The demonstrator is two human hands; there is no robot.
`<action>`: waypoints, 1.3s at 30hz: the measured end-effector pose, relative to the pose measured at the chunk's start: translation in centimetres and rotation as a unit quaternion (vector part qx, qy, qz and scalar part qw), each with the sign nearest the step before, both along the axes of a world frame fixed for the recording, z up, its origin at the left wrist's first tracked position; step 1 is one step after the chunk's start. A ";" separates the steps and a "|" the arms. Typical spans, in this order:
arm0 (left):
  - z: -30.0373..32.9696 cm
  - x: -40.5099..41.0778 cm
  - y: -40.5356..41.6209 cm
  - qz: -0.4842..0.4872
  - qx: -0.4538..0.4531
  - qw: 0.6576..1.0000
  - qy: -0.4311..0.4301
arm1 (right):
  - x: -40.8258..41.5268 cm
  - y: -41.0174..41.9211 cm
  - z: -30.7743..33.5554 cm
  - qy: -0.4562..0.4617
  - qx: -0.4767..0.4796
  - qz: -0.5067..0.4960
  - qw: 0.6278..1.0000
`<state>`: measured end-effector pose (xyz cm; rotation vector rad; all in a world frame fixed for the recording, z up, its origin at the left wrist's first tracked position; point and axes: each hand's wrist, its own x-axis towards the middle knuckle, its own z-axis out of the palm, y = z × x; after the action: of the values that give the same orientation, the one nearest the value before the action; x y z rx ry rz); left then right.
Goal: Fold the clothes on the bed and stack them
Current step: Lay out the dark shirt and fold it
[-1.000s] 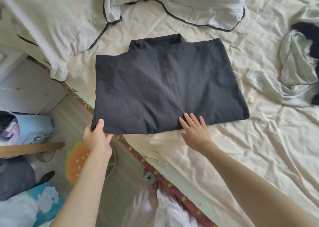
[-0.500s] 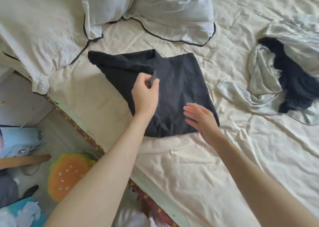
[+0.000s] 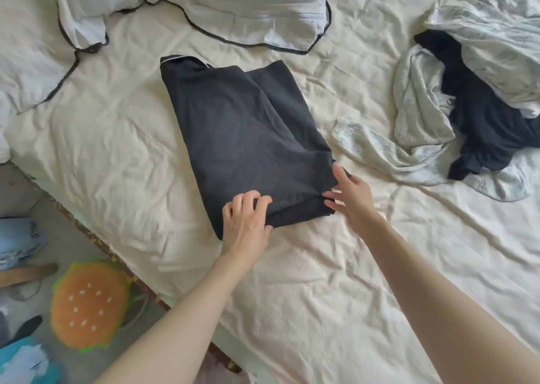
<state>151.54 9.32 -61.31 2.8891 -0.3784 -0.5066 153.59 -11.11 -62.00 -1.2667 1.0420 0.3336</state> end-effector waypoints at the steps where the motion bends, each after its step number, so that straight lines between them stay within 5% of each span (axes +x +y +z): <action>1: -0.1 -0.3 1.1 0.012 0.017 1.000 -0.013 | 0.4 -0.1 -0.1 0.001 -0.014 -0.002 1.000; 10: -0.5 -0.9 7.5 -0.031 0.026 0.994 -0.098 | -0.7 -0.2 -1.1 0.064 -0.101 0.065 0.991; 17: -1.5 -1.9 9.8 0.005 -0.095 0.995 0.008 | -2.6 0.0 -2.6 0.090 -0.134 0.098 0.982; 19: -1.8 -2.1 9.8 0.132 -0.221 0.963 0.081 | -2.4 0.0 -2.8 0.097 -0.115 0.097 0.984; 22: -2.3 -1.5 9.2 0.403 -0.348 0.834 0.145 | -1.9 0.0 -2.8 0.077 -0.067 0.090 0.991; 25: -3.1 -0.4 8.9 0.516 -0.384 0.727 0.240 | -1.3 -0.1 -2.3 0.074 -0.020 0.081 0.994; 33: -1.7 0.4 9.8 0.553 -0.458 0.624 0.307 | -2.8 0.9 -1.1 0.082 -0.065 0.109 0.988; 39: 0.5 -4.4 12.7 0.551 -0.441 0.629 0.326 | -9.4 3.4 0.3 0.123 0.003 0.048 0.991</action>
<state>147.14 21.97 -60.84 1.3458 0.9436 -0.7289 144.21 -7.67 -61.67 -1.2944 1.1890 0.5785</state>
